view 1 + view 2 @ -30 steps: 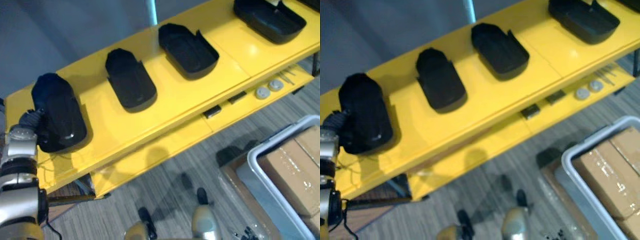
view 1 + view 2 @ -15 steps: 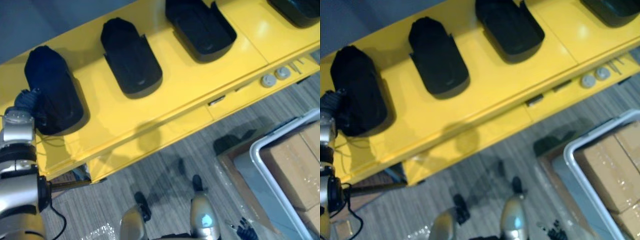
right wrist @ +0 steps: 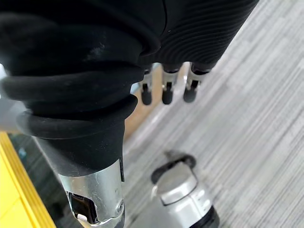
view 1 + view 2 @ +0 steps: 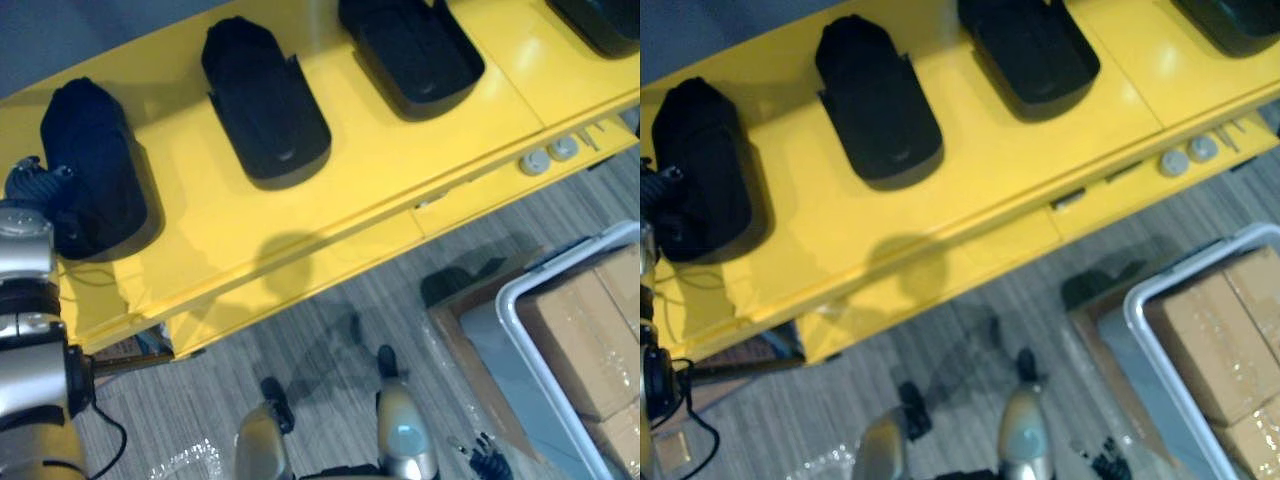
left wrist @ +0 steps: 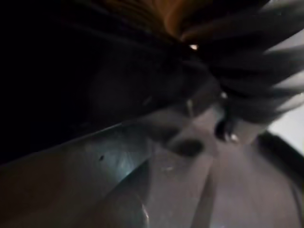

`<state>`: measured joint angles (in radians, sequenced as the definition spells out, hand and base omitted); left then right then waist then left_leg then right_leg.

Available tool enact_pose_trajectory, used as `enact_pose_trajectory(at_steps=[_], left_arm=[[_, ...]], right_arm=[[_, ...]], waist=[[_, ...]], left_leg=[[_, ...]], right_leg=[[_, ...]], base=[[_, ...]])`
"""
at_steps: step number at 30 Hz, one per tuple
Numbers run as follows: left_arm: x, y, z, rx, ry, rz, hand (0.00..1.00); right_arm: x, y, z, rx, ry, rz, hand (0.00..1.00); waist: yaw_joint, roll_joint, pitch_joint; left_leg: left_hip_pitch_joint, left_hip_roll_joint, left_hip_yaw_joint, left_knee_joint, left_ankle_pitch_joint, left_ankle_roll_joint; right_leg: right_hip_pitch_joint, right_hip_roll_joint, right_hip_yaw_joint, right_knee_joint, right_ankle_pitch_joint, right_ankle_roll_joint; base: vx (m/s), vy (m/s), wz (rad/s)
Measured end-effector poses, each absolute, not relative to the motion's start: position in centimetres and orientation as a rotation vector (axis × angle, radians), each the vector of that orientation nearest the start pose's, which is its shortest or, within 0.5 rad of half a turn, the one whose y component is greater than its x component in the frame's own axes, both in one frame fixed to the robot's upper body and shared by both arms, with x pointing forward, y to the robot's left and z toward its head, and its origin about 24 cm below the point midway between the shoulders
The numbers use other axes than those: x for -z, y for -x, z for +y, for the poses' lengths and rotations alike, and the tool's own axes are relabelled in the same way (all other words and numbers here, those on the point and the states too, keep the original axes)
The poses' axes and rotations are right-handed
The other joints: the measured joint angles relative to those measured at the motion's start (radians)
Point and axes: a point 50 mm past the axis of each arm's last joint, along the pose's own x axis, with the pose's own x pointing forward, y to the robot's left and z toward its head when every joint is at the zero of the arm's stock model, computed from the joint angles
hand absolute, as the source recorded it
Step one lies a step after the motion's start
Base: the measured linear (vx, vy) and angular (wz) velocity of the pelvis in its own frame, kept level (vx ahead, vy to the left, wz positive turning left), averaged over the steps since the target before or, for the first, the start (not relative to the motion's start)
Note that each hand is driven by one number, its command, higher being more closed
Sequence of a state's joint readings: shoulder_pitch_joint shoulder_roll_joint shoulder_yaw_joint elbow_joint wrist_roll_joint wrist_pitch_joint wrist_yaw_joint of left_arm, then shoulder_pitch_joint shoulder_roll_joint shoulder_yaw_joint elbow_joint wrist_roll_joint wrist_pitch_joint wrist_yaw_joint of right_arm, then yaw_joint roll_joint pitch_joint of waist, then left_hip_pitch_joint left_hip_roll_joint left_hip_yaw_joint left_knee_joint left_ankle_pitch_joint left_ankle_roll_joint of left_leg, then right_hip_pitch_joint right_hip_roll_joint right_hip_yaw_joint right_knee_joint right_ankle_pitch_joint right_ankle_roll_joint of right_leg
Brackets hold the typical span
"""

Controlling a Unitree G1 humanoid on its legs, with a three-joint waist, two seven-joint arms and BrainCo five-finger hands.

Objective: Walk over and take plastic housings, then place them on the shelf

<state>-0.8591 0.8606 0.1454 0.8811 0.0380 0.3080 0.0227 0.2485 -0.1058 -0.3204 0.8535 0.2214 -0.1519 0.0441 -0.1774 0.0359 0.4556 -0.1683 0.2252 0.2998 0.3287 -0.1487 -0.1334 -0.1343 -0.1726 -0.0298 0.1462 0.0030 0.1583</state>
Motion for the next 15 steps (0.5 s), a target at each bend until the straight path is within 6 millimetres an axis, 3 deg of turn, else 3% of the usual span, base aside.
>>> enact_pose_trajectory(at_steps=[6,9,15], left_arm=[[-21.0,-33.0,39.6,-0.661,-0.487,0.174,0.00],[-21.6,-33.1,39.4,-0.667,-0.480,0.111,0.00],[-26.6,-33.8,35.3,-0.574,-0.639,-0.242,0.00]], right_arm=[[14.2,-6.7,-24.3,0.513,-0.207,0.863,0.00],[14.5,-5.5,-24.3,0.561,-0.203,0.884,0.00],[14.6,-3.9,-24.5,0.618,-0.198,0.912,0.00]], waist=[[0.000,0.001,-0.012],[0.001,0.002,-0.067],[0.004,0.017,-0.192]], left_leg=[[0.070,-0.006,0.018,-0.052,0.007,-0.009],[0.108,-0.016,0.031,-0.116,0.035,-0.017],[0.215,-0.035,0.049,-0.235,0.064,-0.030]], right_leg=[[0.053,0.000,0.001,-0.026,-0.002,-0.002],[0.069,0.001,0.001,-0.053,0.000,-0.002],[0.144,0.000,-0.024,-0.109,0.000,-0.003]], base=[[0.02,-0.010,-0.04],[0.09,-0.023,-0.03],[0.13,0.001,-0.01]])
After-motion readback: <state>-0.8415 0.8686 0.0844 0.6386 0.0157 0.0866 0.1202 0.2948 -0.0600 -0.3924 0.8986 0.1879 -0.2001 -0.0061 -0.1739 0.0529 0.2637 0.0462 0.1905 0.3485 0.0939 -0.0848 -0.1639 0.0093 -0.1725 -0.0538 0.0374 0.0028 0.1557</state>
